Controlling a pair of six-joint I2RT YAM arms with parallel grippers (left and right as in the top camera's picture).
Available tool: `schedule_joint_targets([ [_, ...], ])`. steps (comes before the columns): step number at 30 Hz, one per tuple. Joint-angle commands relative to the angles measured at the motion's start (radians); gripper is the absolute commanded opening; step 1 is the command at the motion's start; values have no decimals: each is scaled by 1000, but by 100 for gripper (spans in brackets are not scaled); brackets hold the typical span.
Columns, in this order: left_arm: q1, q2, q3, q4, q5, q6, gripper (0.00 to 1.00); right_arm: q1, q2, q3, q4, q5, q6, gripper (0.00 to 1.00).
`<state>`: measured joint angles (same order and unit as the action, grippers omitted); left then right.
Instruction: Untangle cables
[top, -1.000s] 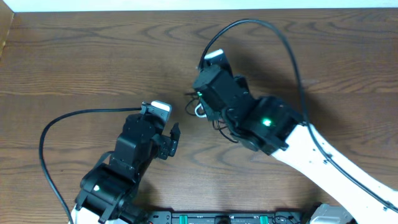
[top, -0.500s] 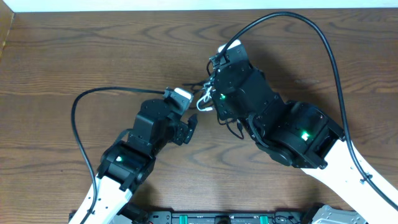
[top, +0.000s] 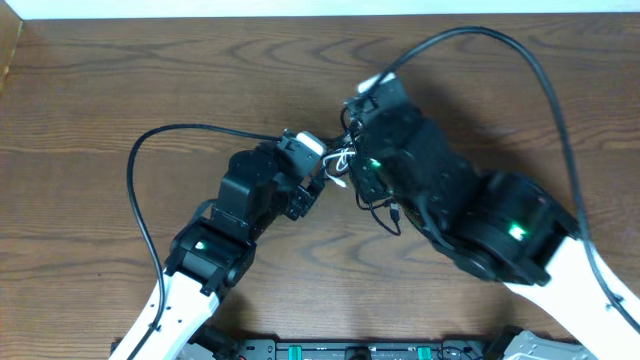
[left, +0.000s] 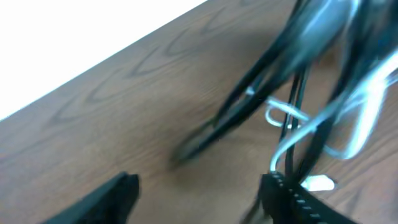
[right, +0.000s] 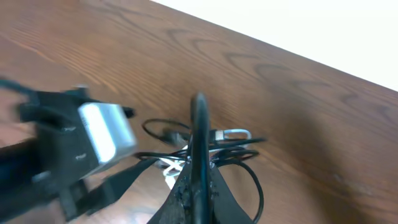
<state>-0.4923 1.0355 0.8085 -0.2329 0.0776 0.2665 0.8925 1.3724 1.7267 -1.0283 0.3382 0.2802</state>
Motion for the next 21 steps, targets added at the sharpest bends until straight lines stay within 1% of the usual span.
schedule_joint_targets([
  [1,-2,17,14,19,9,22,51,6,-66,21,3,-61,-8,1],
  [2,-2,19,14,24,9,22,44,6,-77,21,3,-71,-8,1],
  [4,-2,23,14,37,9,22,25,6,-94,21,2,-88,-15,2],
  [5,-2,23,14,41,9,26,12,6,-101,21,1,-91,-16,1],
  [6,-2,22,14,41,9,29,8,6,-107,21,-2,-90,-16,2],
  [9,-2,22,14,37,9,29,8,6,-116,21,-19,-80,-16,1],
  [11,-2,22,14,28,8,29,7,6,-116,21,-39,-40,-16,1],
  [17,-2,19,14,-2,-80,29,8,5,-116,21,-127,239,26,1],
  [21,-2,8,14,-28,-124,29,7,5,-116,21,-202,476,121,1],
])
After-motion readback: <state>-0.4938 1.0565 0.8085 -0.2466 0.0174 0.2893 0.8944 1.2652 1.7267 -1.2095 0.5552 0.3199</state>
